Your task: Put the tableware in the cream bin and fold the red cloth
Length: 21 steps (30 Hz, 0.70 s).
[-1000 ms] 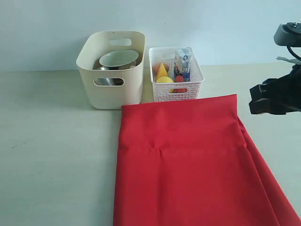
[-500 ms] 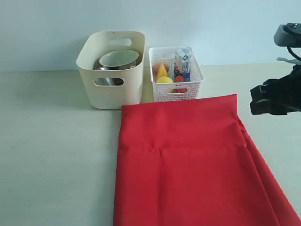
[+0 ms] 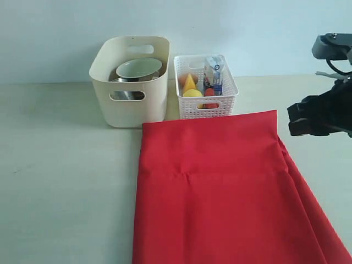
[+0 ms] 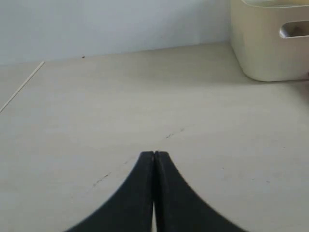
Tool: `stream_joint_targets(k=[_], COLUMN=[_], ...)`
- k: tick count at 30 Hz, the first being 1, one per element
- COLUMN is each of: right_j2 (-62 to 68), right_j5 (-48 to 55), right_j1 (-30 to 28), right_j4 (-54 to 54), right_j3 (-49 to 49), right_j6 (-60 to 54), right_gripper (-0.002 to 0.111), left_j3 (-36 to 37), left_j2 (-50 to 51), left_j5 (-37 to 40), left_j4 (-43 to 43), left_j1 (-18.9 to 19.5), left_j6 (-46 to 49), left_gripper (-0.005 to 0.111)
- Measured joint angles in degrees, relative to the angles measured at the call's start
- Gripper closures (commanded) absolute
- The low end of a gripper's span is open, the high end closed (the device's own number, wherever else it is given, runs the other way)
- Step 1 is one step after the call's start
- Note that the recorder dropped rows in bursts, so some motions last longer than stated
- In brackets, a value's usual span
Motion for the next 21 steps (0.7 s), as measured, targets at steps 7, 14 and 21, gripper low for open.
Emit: stream_joint_targets(k=[7,14,21], right_j2=[0.2,3.4,10.4], right_j5=[2.4,3.7,5.0], right_j1=[0.0,0.0,0.0], right_j4=[-0.2,-0.5,-0.9], right_j3=[-0.1,-0.1,-0.1], right_j6=[0.0,-0.1,-0.1], right_gripper=[0.053,0.053,0.043], left_j3=[0.0,0.0,0.0], left_j2=[0.0,0.0,0.0], left_j5=[0.0,0.1,0.1], left_j4=[0.0,0.0,0.0], left_j1=[-0.5,-5.6,-6.1], left_j6=[0.0,0.0,0.0], left_gripper=[0.107,0.107,0.107])
